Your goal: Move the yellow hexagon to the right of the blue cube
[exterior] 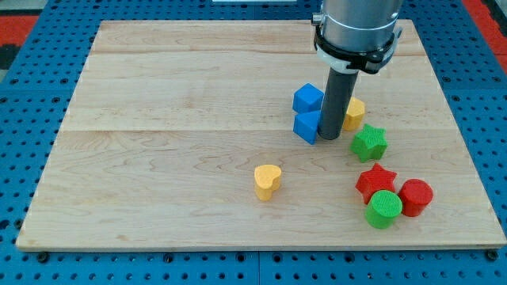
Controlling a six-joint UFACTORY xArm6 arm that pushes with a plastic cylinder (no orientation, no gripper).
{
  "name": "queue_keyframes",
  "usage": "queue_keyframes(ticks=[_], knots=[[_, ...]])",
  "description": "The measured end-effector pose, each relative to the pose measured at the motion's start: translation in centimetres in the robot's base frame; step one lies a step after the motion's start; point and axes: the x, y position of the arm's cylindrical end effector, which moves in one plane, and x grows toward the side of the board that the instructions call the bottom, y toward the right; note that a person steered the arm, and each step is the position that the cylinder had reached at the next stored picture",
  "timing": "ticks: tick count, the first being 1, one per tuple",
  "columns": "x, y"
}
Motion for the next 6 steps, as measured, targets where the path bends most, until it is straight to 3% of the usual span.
queue_keyframes(ticks=[2, 4, 6], knots=[[-0.8, 4.4], [-3.5, 4.4], [-4.9, -0.2]])
